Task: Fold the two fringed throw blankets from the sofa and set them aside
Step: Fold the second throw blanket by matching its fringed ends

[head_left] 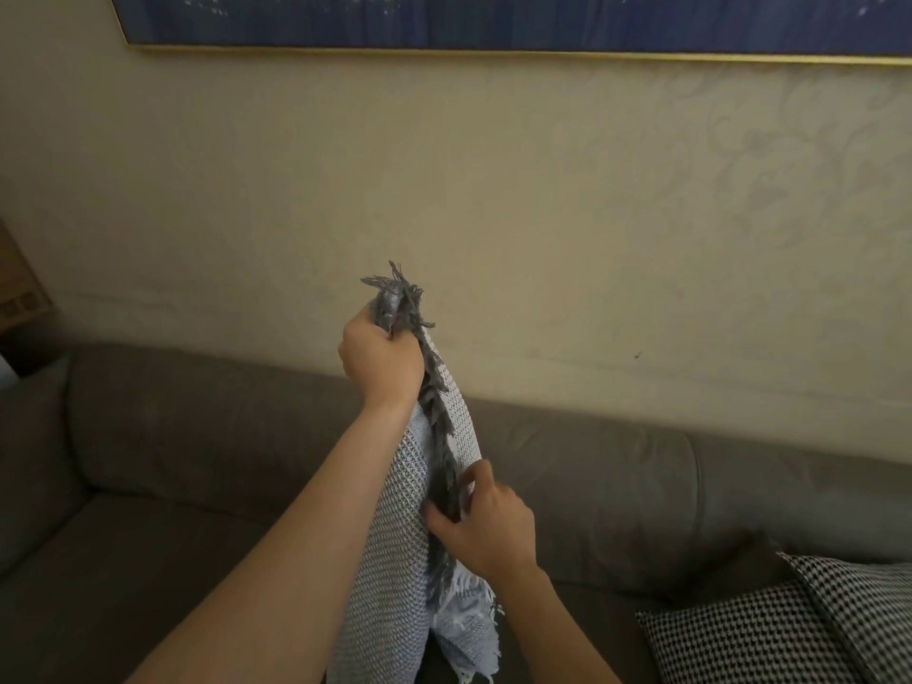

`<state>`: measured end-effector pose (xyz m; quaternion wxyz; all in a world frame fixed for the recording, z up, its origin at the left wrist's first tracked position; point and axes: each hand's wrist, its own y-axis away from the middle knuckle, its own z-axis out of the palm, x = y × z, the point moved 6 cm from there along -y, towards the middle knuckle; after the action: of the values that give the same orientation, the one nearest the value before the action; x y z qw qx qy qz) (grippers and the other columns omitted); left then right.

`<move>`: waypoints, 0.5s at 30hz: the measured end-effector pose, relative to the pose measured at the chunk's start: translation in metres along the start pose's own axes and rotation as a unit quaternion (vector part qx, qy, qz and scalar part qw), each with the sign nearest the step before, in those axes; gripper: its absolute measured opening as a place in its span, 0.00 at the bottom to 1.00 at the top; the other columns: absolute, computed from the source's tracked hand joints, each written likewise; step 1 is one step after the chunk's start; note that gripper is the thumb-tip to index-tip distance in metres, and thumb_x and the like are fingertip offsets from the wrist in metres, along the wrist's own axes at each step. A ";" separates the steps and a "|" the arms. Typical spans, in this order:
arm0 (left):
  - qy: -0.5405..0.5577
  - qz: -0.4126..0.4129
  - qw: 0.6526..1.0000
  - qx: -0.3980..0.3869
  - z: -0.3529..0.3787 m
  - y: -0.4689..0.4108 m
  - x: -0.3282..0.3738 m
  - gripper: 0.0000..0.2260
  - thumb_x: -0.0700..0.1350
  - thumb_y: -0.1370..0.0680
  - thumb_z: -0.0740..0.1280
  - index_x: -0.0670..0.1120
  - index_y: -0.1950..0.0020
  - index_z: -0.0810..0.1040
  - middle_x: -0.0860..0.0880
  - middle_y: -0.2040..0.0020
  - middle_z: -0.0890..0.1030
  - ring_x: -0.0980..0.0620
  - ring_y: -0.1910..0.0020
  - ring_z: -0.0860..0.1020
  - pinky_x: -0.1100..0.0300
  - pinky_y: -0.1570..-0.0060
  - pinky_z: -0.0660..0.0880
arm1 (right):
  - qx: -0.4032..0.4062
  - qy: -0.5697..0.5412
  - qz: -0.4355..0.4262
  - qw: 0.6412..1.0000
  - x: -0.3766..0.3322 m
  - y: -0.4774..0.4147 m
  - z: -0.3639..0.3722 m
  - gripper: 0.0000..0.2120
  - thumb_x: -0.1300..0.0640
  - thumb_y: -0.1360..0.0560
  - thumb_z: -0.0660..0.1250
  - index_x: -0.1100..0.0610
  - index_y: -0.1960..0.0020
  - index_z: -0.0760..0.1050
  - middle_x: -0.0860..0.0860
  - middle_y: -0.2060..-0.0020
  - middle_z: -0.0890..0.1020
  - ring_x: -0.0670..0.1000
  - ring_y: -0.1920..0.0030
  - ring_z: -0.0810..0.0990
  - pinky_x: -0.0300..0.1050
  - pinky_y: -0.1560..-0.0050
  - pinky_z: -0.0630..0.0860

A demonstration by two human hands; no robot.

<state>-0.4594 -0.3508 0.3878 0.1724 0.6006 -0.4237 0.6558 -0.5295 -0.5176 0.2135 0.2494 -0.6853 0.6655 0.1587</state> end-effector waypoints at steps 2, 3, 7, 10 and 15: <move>0.004 -0.001 1.000 -0.001 0.000 -0.001 0.000 0.15 0.36 0.21 0.67 0.48 0.66 0.74 0.53 0.70 0.74 0.53 0.70 0.68 0.54 0.64 0.68 | 0.019 0.002 0.026 0.999 0.000 -0.002 -0.002 0.25 0.35 0.27 0.67 0.48 0.40 0.64 0.46 0.52 0.81 0.53 0.56 0.83 0.49 0.59 0.79; 0.007 -0.001 1.000 -0.005 0.000 0.000 0.001 0.16 0.36 0.21 0.67 0.49 0.66 0.73 0.53 0.70 0.74 0.53 0.70 0.68 0.55 0.65 0.67 | 0.026 -0.001 0.036 0.999 0.000 -0.002 -0.003 0.25 0.39 0.25 0.68 0.49 0.37 0.63 0.48 0.47 0.81 0.55 0.53 0.84 0.50 0.59 0.79; 0.012 0.003 0.999 -0.031 0.003 0.000 0.002 0.16 0.34 0.21 0.66 0.49 0.66 0.73 0.52 0.69 0.75 0.53 0.69 0.69 0.55 0.65 0.68 | 0.070 -0.018 0.011 0.997 -0.008 -0.006 -0.009 0.31 0.44 0.23 0.70 0.52 0.26 0.61 0.51 0.34 0.71 0.57 0.49 0.83 0.45 0.63 0.72; -0.005 0.010 0.999 -0.052 0.007 0.001 0.002 0.15 0.32 0.22 0.63 0.46 0.65 0.72 0.50 0.68 0.75 0.50 0.68 0.70 0.54 0.64 0.69 | 0.087 -0.038 -0.033 0.995 -0.015 -0.013 -0.010 0.32 0.58 0.22 0.68 0.54 0.22 0.58 0.53 0.31 0.68 0.59 0.45 0.82 0.43 0.60 0.73; -0.018 0.017 0.997 -0.069 0.006 0.000 0.001 0.17 0.33 0.20 0.63 0.49 0.65 0.73 0.51 0.69 0.75 0.51 0.70 0.69 0.55 0.66 0.66 | 0.067 -0.102 0.008 0.992 -0.008 -0.025 -0.028 0.33 0.71 0.26 0.65 0.55 0.23 0.64 0.57 0.44 0.83 0.61 0.48 0.82 0.49 0.56 0.75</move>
<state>-0.4555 -0.3554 0.3882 0.1941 0.5919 -0.4812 0.6168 -0.5084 -0.5268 0.2442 0.3600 -0.6417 0.6513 0.1855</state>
